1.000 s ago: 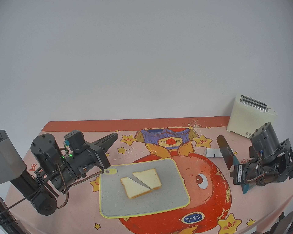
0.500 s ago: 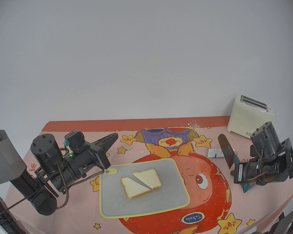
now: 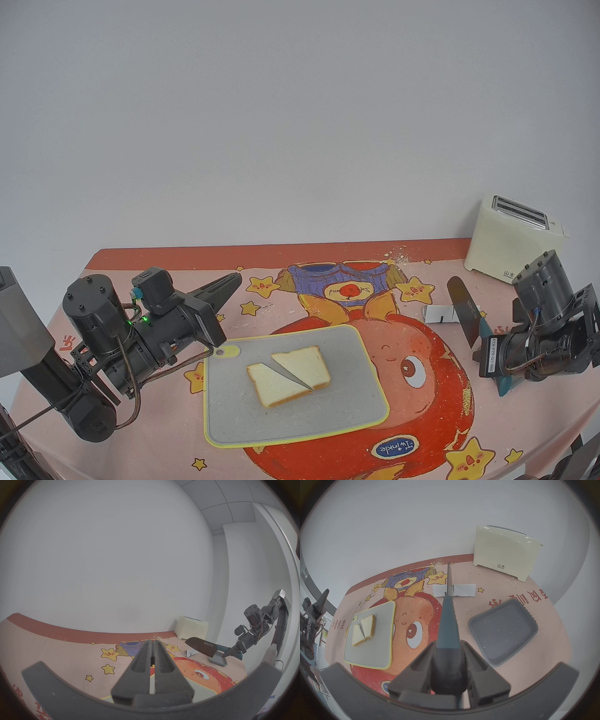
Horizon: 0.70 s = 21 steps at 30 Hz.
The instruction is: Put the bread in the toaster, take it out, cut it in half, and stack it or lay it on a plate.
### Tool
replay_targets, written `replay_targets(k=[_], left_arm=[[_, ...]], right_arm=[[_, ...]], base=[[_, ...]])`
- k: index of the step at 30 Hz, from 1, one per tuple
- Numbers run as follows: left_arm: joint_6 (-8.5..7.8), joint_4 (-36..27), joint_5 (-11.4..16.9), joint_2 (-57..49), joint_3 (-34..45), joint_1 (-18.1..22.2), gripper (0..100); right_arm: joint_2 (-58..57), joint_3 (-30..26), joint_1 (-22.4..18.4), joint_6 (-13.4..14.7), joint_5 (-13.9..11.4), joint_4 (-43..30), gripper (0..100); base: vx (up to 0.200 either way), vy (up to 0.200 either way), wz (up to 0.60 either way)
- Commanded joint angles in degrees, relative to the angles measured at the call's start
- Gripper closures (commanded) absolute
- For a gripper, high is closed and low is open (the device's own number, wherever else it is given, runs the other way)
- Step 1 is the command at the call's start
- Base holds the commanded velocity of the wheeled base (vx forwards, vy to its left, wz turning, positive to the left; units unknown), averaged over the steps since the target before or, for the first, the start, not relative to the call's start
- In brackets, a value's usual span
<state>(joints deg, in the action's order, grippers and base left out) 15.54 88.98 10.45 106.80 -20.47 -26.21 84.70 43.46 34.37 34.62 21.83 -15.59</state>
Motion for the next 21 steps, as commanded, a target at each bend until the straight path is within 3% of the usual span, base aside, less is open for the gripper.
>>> replay_targets(k=[1, 21], left_arm=[[0.01, 1.02, 0.01, -0.01, -0.01, 0.02, 100], [0.01, 1.02, 0.01, 0.07, -0.01, 0.02, 100]], right_arm=[[0.29, -0.13, 0.00, 0.01, -0.04, 0.04, 100], [3.72, -0.83, 0.09, 1.24, -0.04, 0.04, 100]], base=[[0.000, 0.000, 0.00], [0.000, 0.000, 0.00]])
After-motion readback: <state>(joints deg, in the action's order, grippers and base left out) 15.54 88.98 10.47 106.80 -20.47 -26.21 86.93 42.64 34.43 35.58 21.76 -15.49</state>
